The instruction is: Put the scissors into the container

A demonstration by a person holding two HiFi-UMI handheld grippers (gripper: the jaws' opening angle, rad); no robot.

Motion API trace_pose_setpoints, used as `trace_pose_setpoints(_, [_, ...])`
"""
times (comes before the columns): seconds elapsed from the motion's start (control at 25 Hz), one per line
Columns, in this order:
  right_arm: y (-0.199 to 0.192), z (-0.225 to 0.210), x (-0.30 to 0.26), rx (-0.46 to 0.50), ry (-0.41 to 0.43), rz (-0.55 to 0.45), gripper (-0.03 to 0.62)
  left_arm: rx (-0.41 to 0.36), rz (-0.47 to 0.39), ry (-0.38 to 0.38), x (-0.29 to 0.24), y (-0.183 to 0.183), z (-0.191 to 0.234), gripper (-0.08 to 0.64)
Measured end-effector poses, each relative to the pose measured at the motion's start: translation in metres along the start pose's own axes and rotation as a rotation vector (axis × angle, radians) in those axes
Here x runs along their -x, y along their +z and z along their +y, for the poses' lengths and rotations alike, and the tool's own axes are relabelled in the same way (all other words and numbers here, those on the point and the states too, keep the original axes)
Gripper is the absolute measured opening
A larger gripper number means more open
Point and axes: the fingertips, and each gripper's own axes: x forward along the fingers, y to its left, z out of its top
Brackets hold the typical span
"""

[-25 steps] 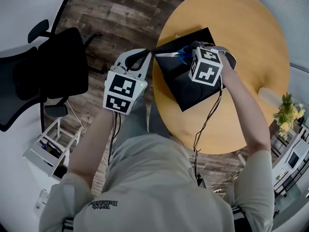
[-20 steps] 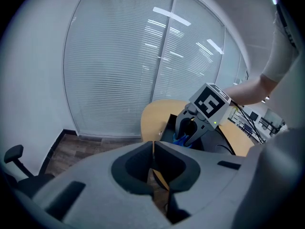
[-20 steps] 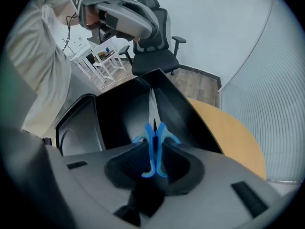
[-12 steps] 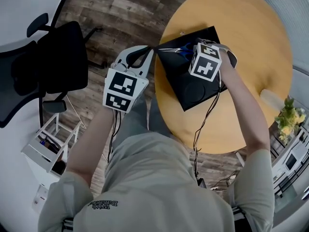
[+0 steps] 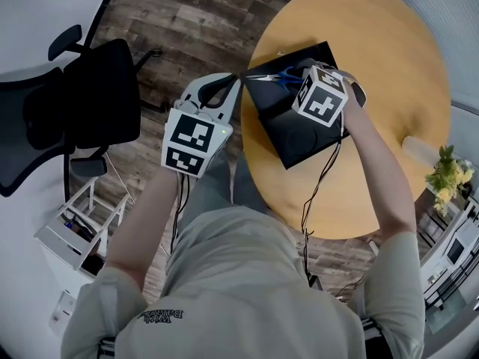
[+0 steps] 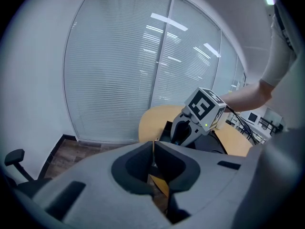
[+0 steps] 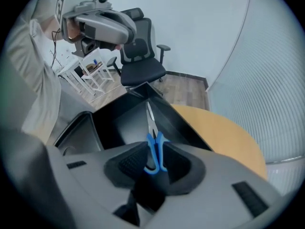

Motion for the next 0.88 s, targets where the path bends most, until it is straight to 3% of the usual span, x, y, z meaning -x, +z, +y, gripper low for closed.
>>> trace_pose_setpoints(0.4, [0.026,0.001,0.072,-0.165,-0.167,-0.224,0.074,-0.136,-0.104,0.017,0.047,0.062,-0.008,0.029])
trace_pose_setpoints(0.88, [0.069,0.014,0.199,-0.284,-0.400,-0.511,0.041,-0.285,-0.282,0.019,0.114,0.141,-0.043,0.029])
